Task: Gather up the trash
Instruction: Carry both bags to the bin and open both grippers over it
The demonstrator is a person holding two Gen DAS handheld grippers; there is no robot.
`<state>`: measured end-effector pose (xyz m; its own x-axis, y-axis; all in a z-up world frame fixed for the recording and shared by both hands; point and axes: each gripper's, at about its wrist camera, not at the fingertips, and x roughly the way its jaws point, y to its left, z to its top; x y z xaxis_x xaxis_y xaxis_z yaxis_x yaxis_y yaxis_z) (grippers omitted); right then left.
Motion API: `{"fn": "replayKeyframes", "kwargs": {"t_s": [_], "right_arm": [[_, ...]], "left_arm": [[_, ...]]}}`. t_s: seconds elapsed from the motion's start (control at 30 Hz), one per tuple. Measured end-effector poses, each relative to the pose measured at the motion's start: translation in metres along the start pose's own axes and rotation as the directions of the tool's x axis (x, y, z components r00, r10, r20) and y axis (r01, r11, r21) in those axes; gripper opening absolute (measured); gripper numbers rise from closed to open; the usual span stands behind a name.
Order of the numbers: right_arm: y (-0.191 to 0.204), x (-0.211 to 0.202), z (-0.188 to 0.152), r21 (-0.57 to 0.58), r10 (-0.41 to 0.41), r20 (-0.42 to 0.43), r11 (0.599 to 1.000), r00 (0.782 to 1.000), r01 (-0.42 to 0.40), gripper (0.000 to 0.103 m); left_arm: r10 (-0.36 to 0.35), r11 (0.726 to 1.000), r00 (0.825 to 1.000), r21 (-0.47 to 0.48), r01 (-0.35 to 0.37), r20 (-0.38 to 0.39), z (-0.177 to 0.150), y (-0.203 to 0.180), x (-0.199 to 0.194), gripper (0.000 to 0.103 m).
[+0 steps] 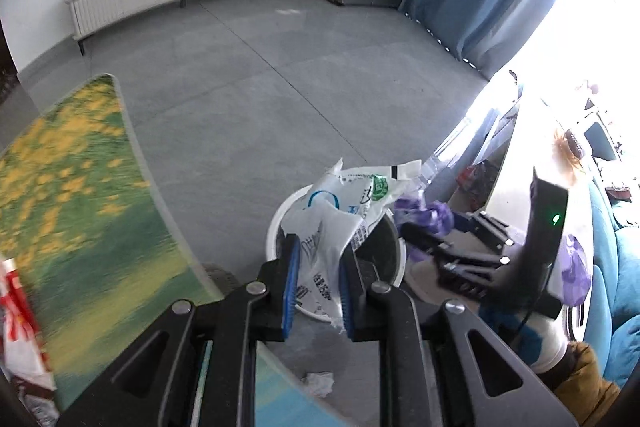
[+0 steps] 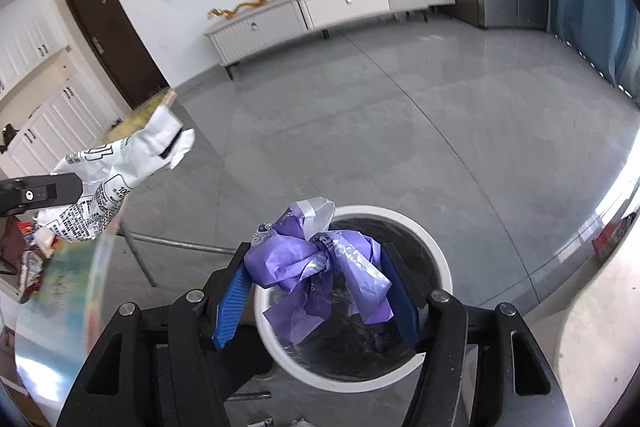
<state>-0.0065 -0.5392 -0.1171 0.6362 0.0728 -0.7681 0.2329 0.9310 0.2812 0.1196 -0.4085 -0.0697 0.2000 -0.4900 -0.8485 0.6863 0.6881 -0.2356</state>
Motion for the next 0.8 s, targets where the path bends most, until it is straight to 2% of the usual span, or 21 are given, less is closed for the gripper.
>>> {"fn": "replayKeyframes", "kwargs": {"t_s": [0.13, 0.17, 0.23, 0.3, 0.4, 0.5, 0.57, 0.7, 0.8], "right_arm": [[-0.008, 0.021, -0.005, 0.007, -0.029, -0.043, 1.000, 0.999, 0.029, 0.065], [-0.009, 0.023, -0.006, 0.009, -0.040, -0.047, 0.999, 0.998, 0.041, 0.066], [-0.009, 0.025, -0.007, 0.011, -0.065, -0.047, 0.998, 0.997, 0.065, 0.074], [-0.009, 0.022, -0.010, 0.015, -0.079, -0.043, 0.997, 0.996, 0.080, 0.079], [-0.009, 0.013, -0.014, 0.011, -0.104, -0.041, 0.994, 0.994, 0.105, 0.080], [-0.009, 0.001, -0.018, 0.018, -0.108, -0.032, 0.994, 0.994, 0.108, 0.080], [-0.006, -0.014, -0.017, 0.028, -0.089, -0.006, 0.996, 0.996, 0.089, 0.080], [0.008, -0.052, -0.007, 0.024, -0.068, 0.071, 0.997, 0.995, 0.067, 0.080], [0.028, -0.083, 0.006, 0.009, -0.044, 0.147, 0.999, 0.988, 0.043, 0.080]], "left_arm": [[-0.011, 1.000, 1.000, -0.023, 0.010, -0.029, 0.012, -0.010, 0.032, 0.020], [-0.020, 0.999, 0.999, -0.035, 0.019, -0.036, 0.014, -0.012, 0.040, 0.023], [-0.048, 0.998, 0.998, -0.053, 0.046, -0.047, 0.019, -0.015, 0.051, 0.035], [-0.059, 0.997, 0.997, -0.057, 0.056, -0.047, 0.022, -0.015, 0.057, 0.043], [-0.084, 0.994, 0.996, -0.072, 0.081, -0.035, 0.023, -0.013, 0.056, 0.045], [-0.069, 0.996, 0.998, -0.061, 0.069, 0.005, 0.020, -0.011, 0.040, 0.045], [-0.047, 0.997, 0.997, -0.050, 0.050, 0.061, 0.018, -0.008, 0.019, 0.045], [-0.012, 0.998, 0.985, -0.056, 0.022, 0.172, 0.014, 0.000, -0.027, 0.045], [0.028, 0.998, 0.973, -0.056, -0.016, 0.227, 0.008, 0.009, -0.060, 0.045]]}}
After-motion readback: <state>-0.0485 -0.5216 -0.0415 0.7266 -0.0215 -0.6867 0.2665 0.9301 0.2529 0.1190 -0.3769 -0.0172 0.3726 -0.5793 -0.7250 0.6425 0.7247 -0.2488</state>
